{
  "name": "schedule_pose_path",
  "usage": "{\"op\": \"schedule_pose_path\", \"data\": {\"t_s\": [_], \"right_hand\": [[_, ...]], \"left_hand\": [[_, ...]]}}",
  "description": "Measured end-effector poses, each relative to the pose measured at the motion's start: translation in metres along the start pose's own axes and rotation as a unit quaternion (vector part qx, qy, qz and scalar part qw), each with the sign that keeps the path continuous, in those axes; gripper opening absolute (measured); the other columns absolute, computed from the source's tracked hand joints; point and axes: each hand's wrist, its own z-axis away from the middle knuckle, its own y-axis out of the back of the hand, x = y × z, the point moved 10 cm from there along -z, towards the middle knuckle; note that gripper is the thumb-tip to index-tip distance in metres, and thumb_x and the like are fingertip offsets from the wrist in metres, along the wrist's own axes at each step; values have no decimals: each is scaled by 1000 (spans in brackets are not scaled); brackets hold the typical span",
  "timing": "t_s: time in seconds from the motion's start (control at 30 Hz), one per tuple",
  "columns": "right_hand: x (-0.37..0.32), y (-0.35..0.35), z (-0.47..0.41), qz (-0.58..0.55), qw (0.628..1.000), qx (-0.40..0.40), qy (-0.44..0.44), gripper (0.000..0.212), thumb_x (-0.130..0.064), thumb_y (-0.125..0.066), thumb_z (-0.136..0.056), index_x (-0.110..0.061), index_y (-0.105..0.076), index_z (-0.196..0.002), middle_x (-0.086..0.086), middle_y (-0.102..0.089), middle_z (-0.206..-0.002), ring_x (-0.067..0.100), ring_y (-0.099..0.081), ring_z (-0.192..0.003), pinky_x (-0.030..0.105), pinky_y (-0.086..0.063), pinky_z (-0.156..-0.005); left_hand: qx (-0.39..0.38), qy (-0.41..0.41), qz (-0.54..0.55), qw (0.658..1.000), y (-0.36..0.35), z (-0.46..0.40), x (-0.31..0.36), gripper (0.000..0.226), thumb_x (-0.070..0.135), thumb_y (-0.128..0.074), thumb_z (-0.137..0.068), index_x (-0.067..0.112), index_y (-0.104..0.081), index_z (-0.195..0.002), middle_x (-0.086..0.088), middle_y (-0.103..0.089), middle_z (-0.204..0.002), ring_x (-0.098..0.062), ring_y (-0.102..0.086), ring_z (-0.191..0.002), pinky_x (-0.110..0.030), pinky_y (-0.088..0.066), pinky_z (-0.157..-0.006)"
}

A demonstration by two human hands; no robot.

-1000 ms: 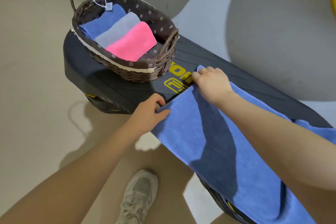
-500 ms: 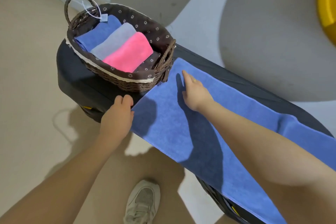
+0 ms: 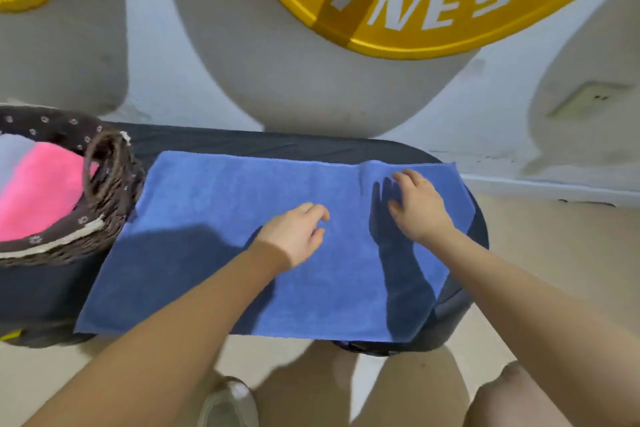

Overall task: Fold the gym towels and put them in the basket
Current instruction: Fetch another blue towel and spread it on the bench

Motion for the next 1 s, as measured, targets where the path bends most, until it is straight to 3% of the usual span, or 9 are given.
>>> {"op": "schedule_pose_path", "data": {"t_s": [0.1, 0.23, 0.37, 0.57, 0.67, 0.73, 0.8, 0.87, 1.0], "right_hand": [[83, 21, 26, -69, 990, 51, -116, 45, -14, -44, -93, -4, -38, -137, 15, -36, -144, 33, -36, -131, 41, -34, -106], [165, 18, 59, -124, 961, 66, -236, 46, -19, -43, -95, -2, -37, -138, 17, -36, -145, 33, -33, -133, 38, -27, -109], [185, 0, 60, -196, 950, 63, -236, 44, -22, -43, -97, -8, -40, -138, 14, -39, -143, 29, -32, -134, 33, -25, -110], [184, -18, 32, -215, 941, 35, -257, 50, -37, -51, -91, -21, -40, -137, 8, -31, -149, 28, -16, -141, 38, -21, -114], [176, -13, 23, -224, 942, 48, -245, 34, -34, -56, -87, -21, -54, -119, 5, -30, -149, 26, -13, -143, 40, -18, -115], [163, 3, 18, -226, 950, 101, -188, 22, -29, -58, -86, -14, -59, -101, 5, -49, -134, 26, -32, -133, 37, -29, -108], [149, 18, 16, -256, 949, 138, -123, 22, -25, -58, -87, -4, -57, -93, 7, -62, -100, 25, -54, -99, 31, -40, -83], [137, 21, 14, -284, 949, 113, -82, 27, -27, -56, -90, 0, -55, -95, 6, -59, -84, 21, -52, -78, 30, -38, -68], [133, 5, 15, -363, 930, -5, -56, 37, -31, -66, -84, 4, -55, -80, 9, -48, -75, 19, -43, -69, 33, -36, -68]], "left_hand": [[-37, -87, -9, 995, -23, -27, 66, 29, 17, -41, -95, 15, -49, -122, -3, -52, -118, -24, -56, -100, -37, -45, -88], [-87, -163, -88, 979, -70, -55, 125, 39, 21, -39, -96, 15, -39, -135, -2, -34, -144, -23, -40, -128, -36, -38, -101], [-103, -148, -148, 972, -102, -84, 144, 54, 35, -36, -98, 23, -17, -147, -1, 0, -158, -24, -3, -145, -36, -12, -118], [-100, -142, -117, 978, -113, -102, 137, 53, 37, -28, -100, 26, -10, -148, 4, 4, -158, -20, 6, -146, -33, 0, -118], [-122, -151, -49, 980, -113, -100, 132, 55, 29, -30, -101, 21, -4, -148, 6, 4, -158, -13, 8, -145, -27, 5, -116], [-134, -145, 28, 980, -108, -100, 130, 55, 24, -31, -101, 19, -3, -148, 7, 2, -157, -9, 8, -144, -21, 7, -114], [-135, -124, 108, 977, -102, -100, 127, 55, 22, -32, -101, 19, -4, -148, 9, 0, -157, -1, 5, -142, -14, 7, -111], [-140, -116, 140, 973, -99, -99, 127, 54, 21, -32, -101, 21, -6, -148, 11, -3, -156, 8, 3, -135, -9, 7, -106], [-157, -122, 145, 969, -101, -100, 129, 50, 24, -29, -101, 24, -9, -147, 11, -1, -156, 10, 4, -132, -12, 7, -108]]}}
